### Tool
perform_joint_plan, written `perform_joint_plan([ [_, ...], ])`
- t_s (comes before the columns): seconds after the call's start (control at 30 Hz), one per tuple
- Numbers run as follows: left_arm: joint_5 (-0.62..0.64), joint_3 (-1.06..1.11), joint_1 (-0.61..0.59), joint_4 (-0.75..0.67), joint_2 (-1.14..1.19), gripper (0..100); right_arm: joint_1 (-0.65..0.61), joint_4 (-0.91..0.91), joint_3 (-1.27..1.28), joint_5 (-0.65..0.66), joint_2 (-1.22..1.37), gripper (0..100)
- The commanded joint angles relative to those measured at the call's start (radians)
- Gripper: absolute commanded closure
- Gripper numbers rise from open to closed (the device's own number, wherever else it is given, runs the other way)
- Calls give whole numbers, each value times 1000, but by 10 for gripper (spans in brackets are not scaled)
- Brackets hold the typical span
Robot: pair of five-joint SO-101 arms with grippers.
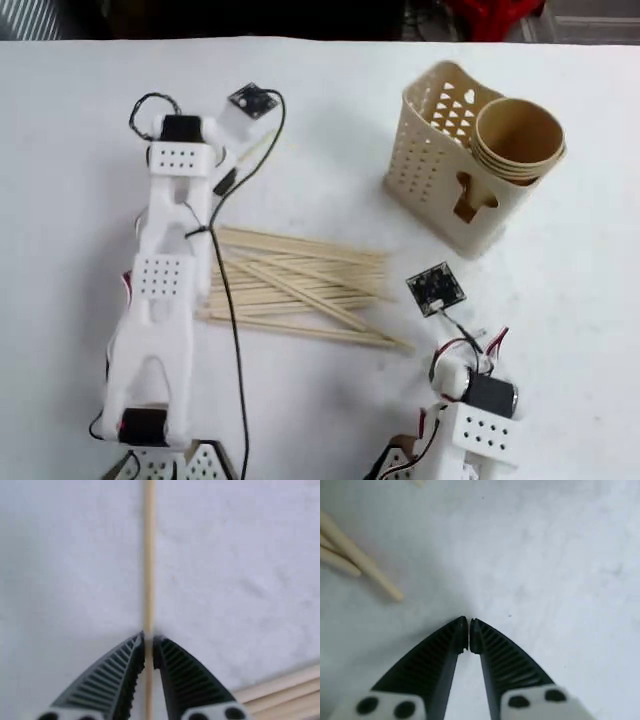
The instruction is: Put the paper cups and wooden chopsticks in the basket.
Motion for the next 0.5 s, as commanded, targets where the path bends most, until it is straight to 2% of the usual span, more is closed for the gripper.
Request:
perform_joint_plan([
  [0.0,-14,0,-10,38,-33,979,-5,13,2,3,-51,981],
  [0.2,87,107,-35,40,-234,979,25,47,23,3,-133,981],
  [0.37,97,321,-16,38,-518,979,25,82,34,2,-194,981],
  [0.47,153,443,21,38,-719,979,25,90,43,2,-220,981],
])
